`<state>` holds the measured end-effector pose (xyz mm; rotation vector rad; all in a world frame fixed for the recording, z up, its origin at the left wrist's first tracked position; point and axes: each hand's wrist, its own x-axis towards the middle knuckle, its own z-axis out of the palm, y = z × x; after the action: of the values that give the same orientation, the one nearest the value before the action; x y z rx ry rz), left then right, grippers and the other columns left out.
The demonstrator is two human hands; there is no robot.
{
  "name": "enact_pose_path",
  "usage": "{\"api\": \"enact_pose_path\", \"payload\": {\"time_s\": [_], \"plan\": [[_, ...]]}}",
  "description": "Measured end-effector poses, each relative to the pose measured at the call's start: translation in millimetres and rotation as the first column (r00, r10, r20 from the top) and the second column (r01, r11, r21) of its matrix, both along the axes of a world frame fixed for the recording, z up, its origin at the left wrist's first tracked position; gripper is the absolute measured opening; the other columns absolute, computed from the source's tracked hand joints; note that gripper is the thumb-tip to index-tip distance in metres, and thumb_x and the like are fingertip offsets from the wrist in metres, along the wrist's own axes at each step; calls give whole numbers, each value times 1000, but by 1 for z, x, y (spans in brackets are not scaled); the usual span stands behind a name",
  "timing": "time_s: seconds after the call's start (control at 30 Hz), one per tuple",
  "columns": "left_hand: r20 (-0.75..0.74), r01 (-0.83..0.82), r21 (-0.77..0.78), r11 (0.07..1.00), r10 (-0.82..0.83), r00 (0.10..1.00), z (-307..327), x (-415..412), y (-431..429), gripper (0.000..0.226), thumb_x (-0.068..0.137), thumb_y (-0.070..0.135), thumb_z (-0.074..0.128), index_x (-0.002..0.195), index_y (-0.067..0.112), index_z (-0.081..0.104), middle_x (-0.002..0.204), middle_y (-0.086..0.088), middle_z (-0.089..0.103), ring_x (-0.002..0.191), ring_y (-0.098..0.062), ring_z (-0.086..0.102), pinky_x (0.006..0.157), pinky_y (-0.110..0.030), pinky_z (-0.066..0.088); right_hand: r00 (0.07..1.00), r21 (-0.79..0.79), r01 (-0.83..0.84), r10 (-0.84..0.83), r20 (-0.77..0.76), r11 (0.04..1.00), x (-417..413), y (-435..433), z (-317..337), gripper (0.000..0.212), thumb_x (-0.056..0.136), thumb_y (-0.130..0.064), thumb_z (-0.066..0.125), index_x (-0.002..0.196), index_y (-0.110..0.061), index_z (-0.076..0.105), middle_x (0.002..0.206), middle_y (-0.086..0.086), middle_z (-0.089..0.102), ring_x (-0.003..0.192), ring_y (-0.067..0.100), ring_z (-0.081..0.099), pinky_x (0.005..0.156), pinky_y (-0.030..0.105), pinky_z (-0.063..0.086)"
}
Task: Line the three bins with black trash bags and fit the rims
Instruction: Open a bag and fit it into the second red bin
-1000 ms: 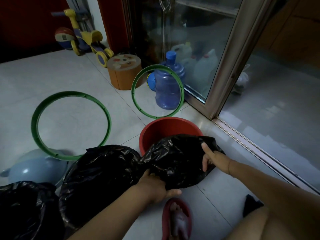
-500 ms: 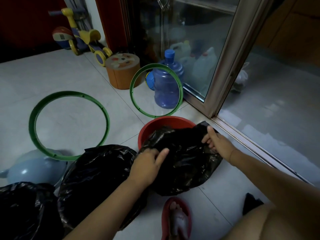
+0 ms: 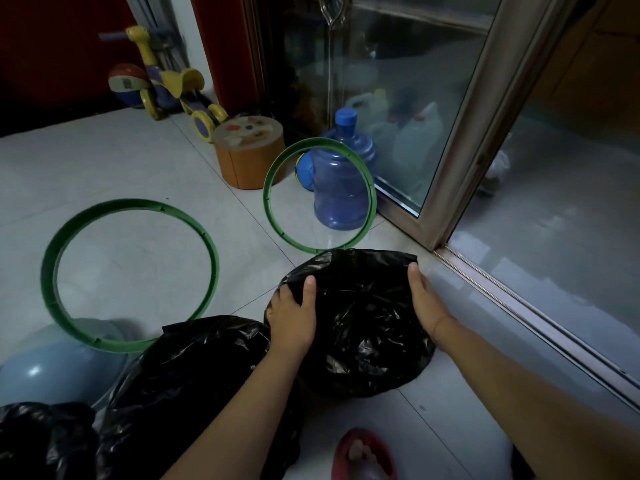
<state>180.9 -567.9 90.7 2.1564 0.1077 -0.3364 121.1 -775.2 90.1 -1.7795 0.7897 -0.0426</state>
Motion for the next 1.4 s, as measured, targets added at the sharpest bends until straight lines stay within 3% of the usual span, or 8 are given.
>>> {"api": "enact_pose_path", "payload": {"time_s": [0.2, 0.47, 0.57, 0.73, 0.9, 1.0, 1.23, 1.4], "plan": [[-111, 82, 58, 995, -75, 991, -10, 41, -3, 82, 86, 73, 22, 146, 18, 34, 148, -15, 33, 134, -36, 35, 111, -48, 27, 992, -108, 106, -114, -62, 988, 30, -23, -1, 80, 88, -69, 14, 121, -14, 62, 128, 13, 59, 118, 30, 52, 103, 39, 36], [-364, 139, -268, 953, -233, 902, -18, 84, -5, 91, 76, 85, 21, 134, 24, 54, 135, -10, 56, 123, -29, 53, 108, -45, 38, 976, 452, -19, 114, -184, 892, 62, -45, -10, 99, 72, -87, 20, 114, -11, 67, 108, 15, 71, 101, 29, 66, 86, 38, 51], [-559, -78, -488, 870, -243, 793, -24, 98, -4, 95, 80, 83, 17, 121, 12, 65, 118, -17, 66, 109, -33, 62, 98, -45, 47, 959, 493, -27, 162, -234, 870, 72, -53, -15, 100, 71, -87, 20, 117, -10, 66, 115, 17, 68, 106, 32, 63, 87, 39, 50], [-667, -269, -436, 859, -107, 738, -35, 106, -8, 95, 78, 84, 21, 109, 7, 68, 92, -19, 73, 93, -34, 66, 71, -39, 52, 921, 443, 29, 148, -360, 896, 82, -57, -23, 107, 67, -89, 28, 126, -4, 57, 120, 19, 64, 109, 34, 60, 100, 43, 45], [-690, -234, -355, 905, -85, 719, -32, 113, -9, 95, 81, 81, 23, 119, 2, 62, 99, -20, 71, 94, -34, 65, 79, -40, 51, 889, 469, 34, 188, -417, 883, 86, -61, -21, 110, 65, -90, 31, 128, -3, 55, 123, 21, 62, 114, 35, 58, 106, 46, 40], [-717, -294, -298, 908, -10, 697, -29, 114, -7, 96, 81, 80, 26, 122, 0, 58, 75, -19, 73, 73, -32, 67, 57, -36, 50, 894, 476, 71, 156, -421, 877, 84, -60, -21, 110, 67, -89, 30, 129, -2, 54, 126, 22, 60, 116, 36, 56, 106, 46, 39], [-658, -475, -253, 843, 211, 723, -34, 90, 2, 74, 96, 60, 23, 138, 2, 42, 132, -21, 55, 117, -37, 54, 103, -47, 40, 945, 390, 241, -124, -301, 889, 47, -54, -35, 85, 84, -75, 25, 126, -7, 55, 112, 13, 67, 103, 31, 60, 92, 36, 46], [-498, -399, -220, 890, 249, 830, -17, 69, -4, 65, 101, 47, 20, 141, -1, 38, 146, -20, 41, 133, -36, 39, 107, -42, 31, 945, 414, 302, -213, -247, 859, 25, -47, -35, 76, 87, -70, 29, 106, -6, 64, 124, 20, 60, 103, 32, 59, 92, 38, 44]]}}
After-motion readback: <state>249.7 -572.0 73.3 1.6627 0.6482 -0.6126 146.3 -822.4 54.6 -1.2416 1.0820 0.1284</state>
